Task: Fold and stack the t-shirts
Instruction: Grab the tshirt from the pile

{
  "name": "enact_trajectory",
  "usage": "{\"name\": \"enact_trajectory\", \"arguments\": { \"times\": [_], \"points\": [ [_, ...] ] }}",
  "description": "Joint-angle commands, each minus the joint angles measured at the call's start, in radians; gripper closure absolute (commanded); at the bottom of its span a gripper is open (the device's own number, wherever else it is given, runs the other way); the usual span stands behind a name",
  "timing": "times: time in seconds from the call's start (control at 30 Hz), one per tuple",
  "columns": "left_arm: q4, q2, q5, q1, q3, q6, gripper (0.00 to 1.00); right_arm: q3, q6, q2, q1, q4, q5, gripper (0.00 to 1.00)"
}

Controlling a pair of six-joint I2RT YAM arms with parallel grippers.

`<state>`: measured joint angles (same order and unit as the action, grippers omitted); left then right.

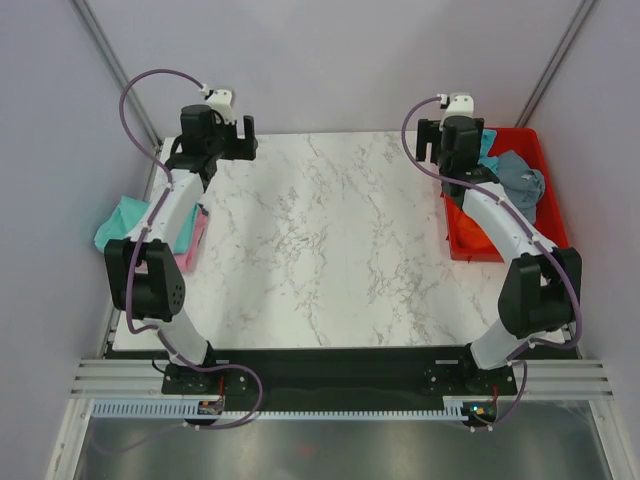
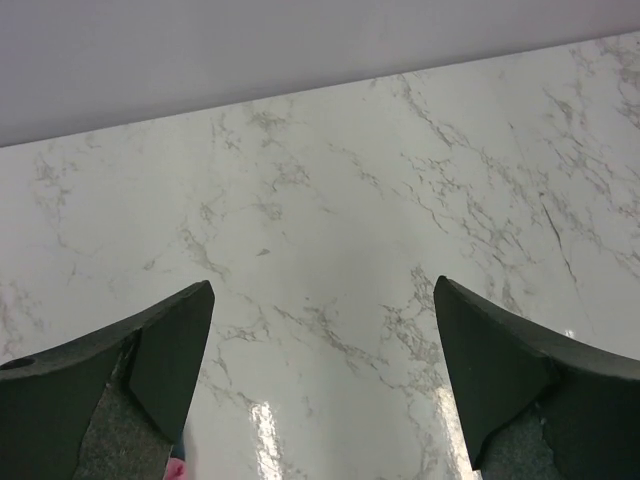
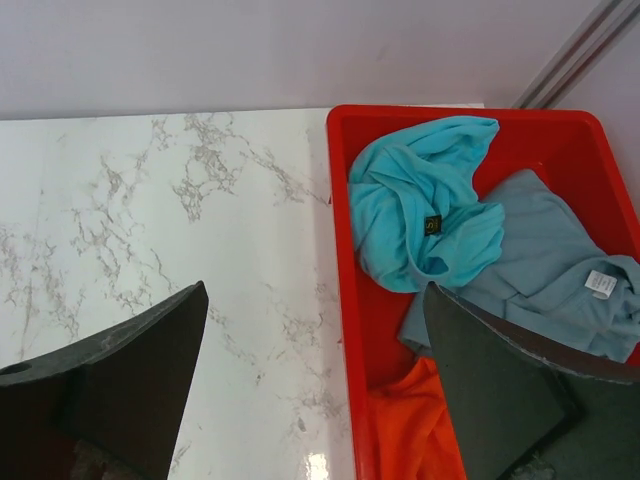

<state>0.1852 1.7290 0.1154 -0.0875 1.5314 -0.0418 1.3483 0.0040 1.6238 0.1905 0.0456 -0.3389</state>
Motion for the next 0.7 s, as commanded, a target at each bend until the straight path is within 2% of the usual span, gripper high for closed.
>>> {"name": "enact_trajectory", "arguments": {
  "times": [0.0,0.13,0.17,0.2,0.27,0.3,0.37,0.4,0.6,0.67],
  "points": [
    [-0.003,-0.009,0.061,-0.023,-0.025,0.066,0.01,0.003,-0.039,-0.002,-0.002,-0.024,-0.044,0.02],
    [0.003,-0.016,0.095,-0.049,-0.039,0.082,0.01,0.089,-0.179,0.051,-0.008,0.006,-0.047,0.02],
    [0.003,-0.016,0.104,-0.05,-0.042,0.091,0.01,0.127,-0.158,0.068,-0.016,0.028,-0.048,0.02],
    [0.007,-0.017,0.136,-0.052,-0.043,0.092,0.01,0.176,-0.119,0.112,-0.061,0.125,-0.017,0.02],
    [0.04,-0.026,0.182,-0.052,-0.042,0.065,0.01,0.303,0.022,0.16,-0.127,0.203,0.117,0.02],
    [0.059,-0.029,0.241,-0.052,-0.039,0.047,0.01,0.343,0.048,0.221,-0.173,0.274,0.13,0.02],
    [0.089,-0.036,0.242,-0.052,-0.045,0.048,0.01,0.455,0.042,0.289,-0.184,0.344,0.146,0.02],
    [0.098,-0.042,0.233,-0.052,-0.05,0.049,0.01,0.474,0.034,0.342,-0.231,0.374,0.15,0.03],
    [0.218,-0.042,0.294,-0.052,-0.047,-0.012,0.01,0.523,0.036,0.455,-0.316,0.422,0.216,0.06],
    [0.223,-0.051,0.317,-0.051,-0.063,-0.012,0.05,0.528,0.025,0.469,-0.327,0.422,0.219,0.08]
  ]
}}
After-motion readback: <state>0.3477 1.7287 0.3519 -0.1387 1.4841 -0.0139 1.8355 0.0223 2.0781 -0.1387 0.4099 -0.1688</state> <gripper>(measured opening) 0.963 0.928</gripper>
